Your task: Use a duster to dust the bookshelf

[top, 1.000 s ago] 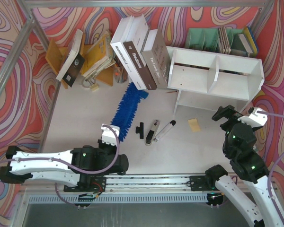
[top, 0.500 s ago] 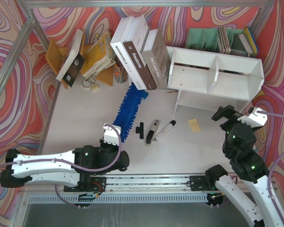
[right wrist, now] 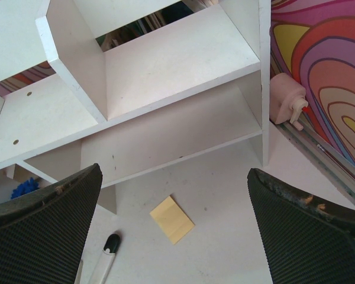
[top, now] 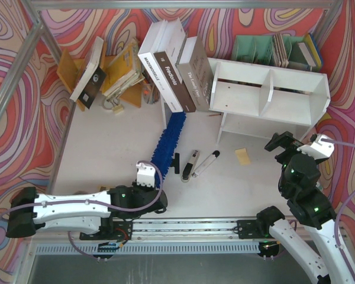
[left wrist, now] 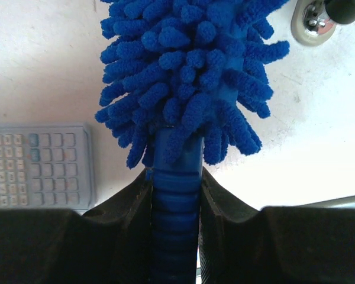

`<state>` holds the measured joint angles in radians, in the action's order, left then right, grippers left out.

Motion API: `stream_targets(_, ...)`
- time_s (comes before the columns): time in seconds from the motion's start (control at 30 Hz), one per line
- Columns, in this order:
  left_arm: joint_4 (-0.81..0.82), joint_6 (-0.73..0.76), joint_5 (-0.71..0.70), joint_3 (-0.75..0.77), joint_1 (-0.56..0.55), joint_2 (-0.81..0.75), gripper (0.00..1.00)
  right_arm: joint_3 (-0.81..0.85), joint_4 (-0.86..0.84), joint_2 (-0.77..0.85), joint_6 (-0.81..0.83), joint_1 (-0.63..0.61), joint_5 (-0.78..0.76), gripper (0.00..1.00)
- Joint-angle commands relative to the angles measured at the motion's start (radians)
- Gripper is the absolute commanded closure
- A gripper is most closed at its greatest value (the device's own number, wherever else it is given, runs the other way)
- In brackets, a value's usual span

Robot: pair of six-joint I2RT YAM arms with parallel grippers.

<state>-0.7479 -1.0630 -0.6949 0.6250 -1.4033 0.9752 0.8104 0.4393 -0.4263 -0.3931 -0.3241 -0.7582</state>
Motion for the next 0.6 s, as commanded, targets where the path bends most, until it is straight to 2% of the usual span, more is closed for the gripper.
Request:
stream_targets(0.0, 0.024, -0.111, -0.04, -0.037, 0.029, 0.05, 1.0, -0.003, -0.002, 0.008, 0.001, 0.001, -0.015, 0.01)
stream_targets(0.17, -0.057, 0.005, -0.124, 0.048, 0.031, 0.011, 1.0, -0.002, -0.005, 0.003, 0.005, 0.001, -0.01, 0.01)
stream_targets(0.37, -0.14, 0.085, -0.281, 0.091, 0.032, -0.191, 1.0, -0.002, 0.0, 0.008, 0.001, 0.0, -0.011, 0.01)
stream_targets(0.57, -0.137, 0.091, -0.301, 0.058, 0.031, -0.295, 1.0, -0.002, 0.0, 0.01, 0.004, 0.001, -0.012, 0.01)
